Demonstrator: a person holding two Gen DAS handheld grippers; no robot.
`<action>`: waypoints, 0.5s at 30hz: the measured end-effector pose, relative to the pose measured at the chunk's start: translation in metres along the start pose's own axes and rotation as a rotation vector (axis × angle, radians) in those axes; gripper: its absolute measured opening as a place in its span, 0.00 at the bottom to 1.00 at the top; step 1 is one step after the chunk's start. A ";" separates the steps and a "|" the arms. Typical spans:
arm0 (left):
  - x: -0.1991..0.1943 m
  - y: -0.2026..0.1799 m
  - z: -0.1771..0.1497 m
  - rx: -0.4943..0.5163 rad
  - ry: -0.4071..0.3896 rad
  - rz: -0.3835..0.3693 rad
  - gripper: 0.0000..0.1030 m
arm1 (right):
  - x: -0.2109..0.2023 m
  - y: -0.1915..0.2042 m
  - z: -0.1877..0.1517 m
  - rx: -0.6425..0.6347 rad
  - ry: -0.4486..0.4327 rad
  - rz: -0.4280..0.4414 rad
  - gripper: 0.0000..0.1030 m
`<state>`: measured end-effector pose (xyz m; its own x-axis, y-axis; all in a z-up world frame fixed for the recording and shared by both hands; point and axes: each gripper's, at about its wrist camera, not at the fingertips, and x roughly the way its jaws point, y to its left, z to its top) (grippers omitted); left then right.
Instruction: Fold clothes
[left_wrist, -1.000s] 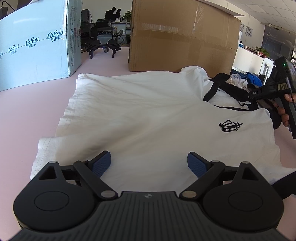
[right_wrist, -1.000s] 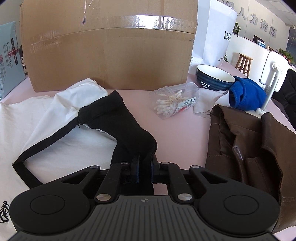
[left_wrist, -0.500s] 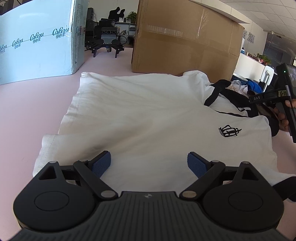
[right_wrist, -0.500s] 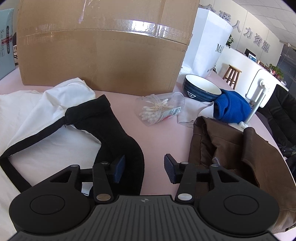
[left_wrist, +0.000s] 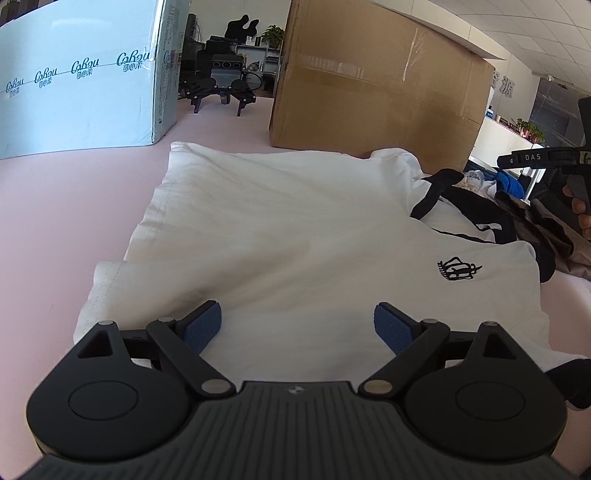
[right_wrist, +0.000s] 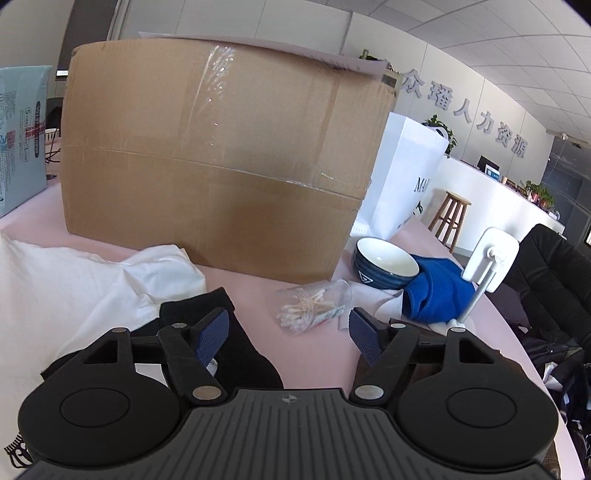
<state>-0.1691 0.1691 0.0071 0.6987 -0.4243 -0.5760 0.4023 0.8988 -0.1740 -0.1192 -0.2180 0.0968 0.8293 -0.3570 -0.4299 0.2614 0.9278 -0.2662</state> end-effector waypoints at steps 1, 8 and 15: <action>0.000 0.000 0.000 0.000 0.000 0.001 0.87 | -0.002 0.004 0.004 -0.004 -0.017 0.007 0.74; -0.003 0.003 0.000 -0.019 -0.004 -0.010 0.87 | 0.021 0.033 0.022 0.125 0.124 0.312 0.77; -0.004 0.004 -0.001 -0.028 -0.007 -0.016 0.87 | 0.059 0.063 0.022 0.220 0.266 0.414 0.77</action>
<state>-0.1713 0.1745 0.0078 0.6967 -0.4392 -0.5671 0.3965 0.8947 -0.2058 -0.0427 -0.1780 0.0731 0.7386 0.0547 -0.6720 0.0606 0.9873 0.1470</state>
